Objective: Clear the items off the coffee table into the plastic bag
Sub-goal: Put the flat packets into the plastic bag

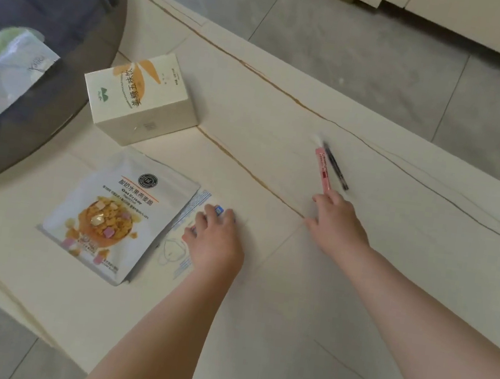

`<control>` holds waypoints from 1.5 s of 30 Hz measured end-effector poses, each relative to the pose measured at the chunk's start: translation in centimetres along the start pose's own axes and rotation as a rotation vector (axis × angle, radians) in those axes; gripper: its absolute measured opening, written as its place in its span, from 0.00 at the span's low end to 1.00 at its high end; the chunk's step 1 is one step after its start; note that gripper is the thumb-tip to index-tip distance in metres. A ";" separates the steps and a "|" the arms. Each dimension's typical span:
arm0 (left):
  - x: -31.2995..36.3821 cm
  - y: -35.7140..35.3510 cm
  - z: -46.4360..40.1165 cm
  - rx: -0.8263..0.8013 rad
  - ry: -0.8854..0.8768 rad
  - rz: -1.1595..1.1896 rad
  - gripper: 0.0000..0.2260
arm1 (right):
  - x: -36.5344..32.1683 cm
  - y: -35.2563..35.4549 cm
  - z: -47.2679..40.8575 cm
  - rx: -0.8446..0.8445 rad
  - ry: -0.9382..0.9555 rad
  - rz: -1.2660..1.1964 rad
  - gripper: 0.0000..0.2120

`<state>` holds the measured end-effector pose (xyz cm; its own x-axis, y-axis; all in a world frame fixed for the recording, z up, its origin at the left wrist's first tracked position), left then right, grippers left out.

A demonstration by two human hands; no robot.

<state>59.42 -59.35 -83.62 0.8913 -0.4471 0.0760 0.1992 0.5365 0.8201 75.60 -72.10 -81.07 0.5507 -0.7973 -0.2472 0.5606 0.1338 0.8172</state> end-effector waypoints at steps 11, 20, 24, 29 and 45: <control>4.6 1.0 -3.4 0.073 -0.209 -0.037 0.32 | 1.5 0.5 -3.3 0.132 -0.011 0.030 0.17; 5.1 2.0 -5.2 0.138 -0.198 -0.028 0.43 | 1.2 0.5 -4.9 0.258 -0.011 0.166 0.09; 5.4 2.2 -5.4 0.106 -0.156 0.011 0.49 | 0.7 0.8 -5.2 0.236 -0.033 0.167 0.11; 5.5 2.3 -5.4 0.103 -0.111 -0.110 0.50 | 0.8 2.5 -5.5 0.268 -0.013 0.204 0.12; 4.8 1.9 -5.8 0.087 -0.044 -0.127 0.40 | 0.9 1.7 -6.4 0.277 -0.013 0.167 0.11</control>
<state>66.44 -56.32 -84.94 0.8422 -0.5391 -0.0082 0.2714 0.4109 0.8703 80.96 -68.83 -83.21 0.6118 -0.7855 -0.0928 0.2726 0.0993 0.9570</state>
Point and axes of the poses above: each hand's wrist, its own z-axis away from the middle knuckle, its own y-axis out of the back of the hand, x = y × z, the point moved 8 cm from there along -z, towards the middle knuckle, and after that the axes turned 6 degrees about y, right-handed, at the moved point
